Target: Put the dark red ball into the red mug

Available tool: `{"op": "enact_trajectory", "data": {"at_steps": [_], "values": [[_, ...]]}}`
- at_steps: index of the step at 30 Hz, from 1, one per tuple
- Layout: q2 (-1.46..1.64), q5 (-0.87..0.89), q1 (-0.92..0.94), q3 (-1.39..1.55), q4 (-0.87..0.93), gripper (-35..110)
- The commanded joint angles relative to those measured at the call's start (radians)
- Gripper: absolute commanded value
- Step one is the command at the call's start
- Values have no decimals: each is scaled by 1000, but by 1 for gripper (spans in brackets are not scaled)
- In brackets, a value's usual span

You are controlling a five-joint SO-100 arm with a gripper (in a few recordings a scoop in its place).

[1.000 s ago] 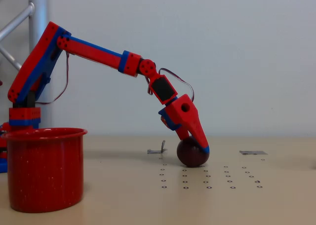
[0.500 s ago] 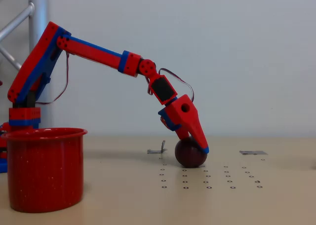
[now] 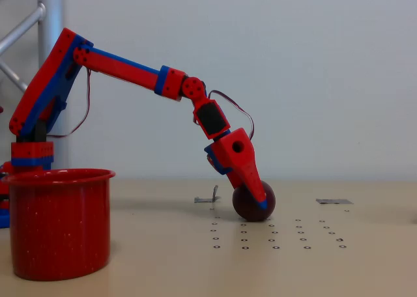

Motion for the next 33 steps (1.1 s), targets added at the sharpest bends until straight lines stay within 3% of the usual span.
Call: {"op": "enact_trajectory", "data": {"at_steps": [1, 14, 33], "values": [[58, 14, 5, -46, 14, 26], [186, 193, -29, -60, 126, 23], [265, 658, -92, -713, 942, 22]]}}
